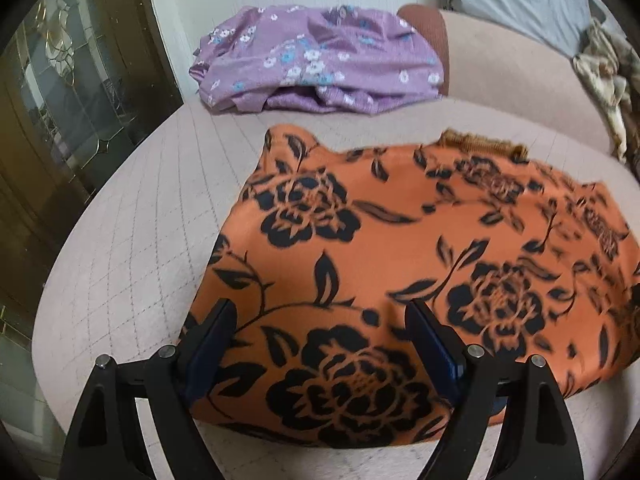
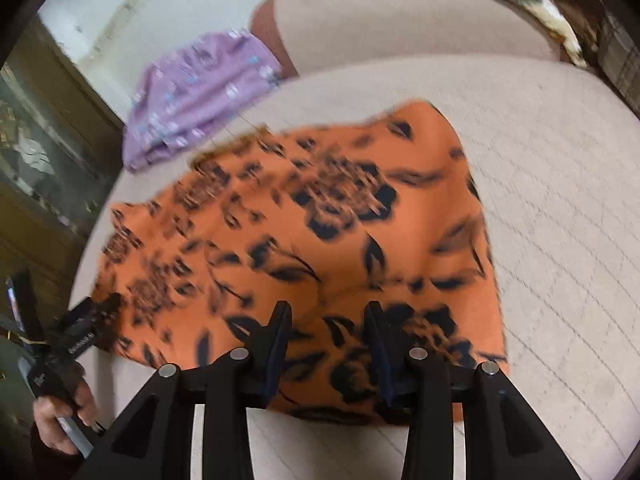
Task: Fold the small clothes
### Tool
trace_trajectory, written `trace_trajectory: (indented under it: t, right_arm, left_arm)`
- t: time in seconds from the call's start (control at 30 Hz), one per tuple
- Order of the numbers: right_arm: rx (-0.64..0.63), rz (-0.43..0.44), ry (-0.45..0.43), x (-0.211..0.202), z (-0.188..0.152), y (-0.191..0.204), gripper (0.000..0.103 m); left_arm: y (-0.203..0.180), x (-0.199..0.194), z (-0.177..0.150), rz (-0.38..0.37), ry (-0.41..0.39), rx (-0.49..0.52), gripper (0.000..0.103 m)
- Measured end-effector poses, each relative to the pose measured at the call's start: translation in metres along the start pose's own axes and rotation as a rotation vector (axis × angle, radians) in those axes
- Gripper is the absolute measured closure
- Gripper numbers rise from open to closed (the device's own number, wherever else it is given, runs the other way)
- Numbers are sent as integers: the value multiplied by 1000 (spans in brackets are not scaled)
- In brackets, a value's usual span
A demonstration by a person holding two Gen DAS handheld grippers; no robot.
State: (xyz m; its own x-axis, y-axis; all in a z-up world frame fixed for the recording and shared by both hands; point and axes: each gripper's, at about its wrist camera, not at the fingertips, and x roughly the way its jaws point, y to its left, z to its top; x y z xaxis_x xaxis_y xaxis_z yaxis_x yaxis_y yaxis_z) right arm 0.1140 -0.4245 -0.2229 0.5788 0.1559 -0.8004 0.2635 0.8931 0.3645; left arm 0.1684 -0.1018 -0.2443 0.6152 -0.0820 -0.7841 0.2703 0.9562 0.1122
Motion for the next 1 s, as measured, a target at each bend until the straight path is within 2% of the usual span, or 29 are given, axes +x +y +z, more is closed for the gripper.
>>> trace_trajectory:
  t: [0.1,0.17,0.23,0.27,0.33,0.43,1.0]
  right_arm:
    - [-33,52,-16,2,1,16,62]
    - [-40,60,56,23,-2,22,62]
    - [-50,16,97,39,-6,26,61]
    - [-73,1,73,39,-6,29,61]
    - [-91,-7,80,39,-4,33,60]
    - [-44,30,85,40,0,27,60]
    - [-77,40,70,47,4,29,58]
  left_arm:
    - [-4,4,3,32,-9,14,17]
    - [-6,11,4,34,14,21,17]
    - [-9,19,1,49,33,34,16]
    - [-10,20,1,59,28,46,16]
    - [-12,22,0,66,16,66,15]
    - [-11,23,0,60,9,71,13]
    - [-2,28,-1,24,6,51,5]
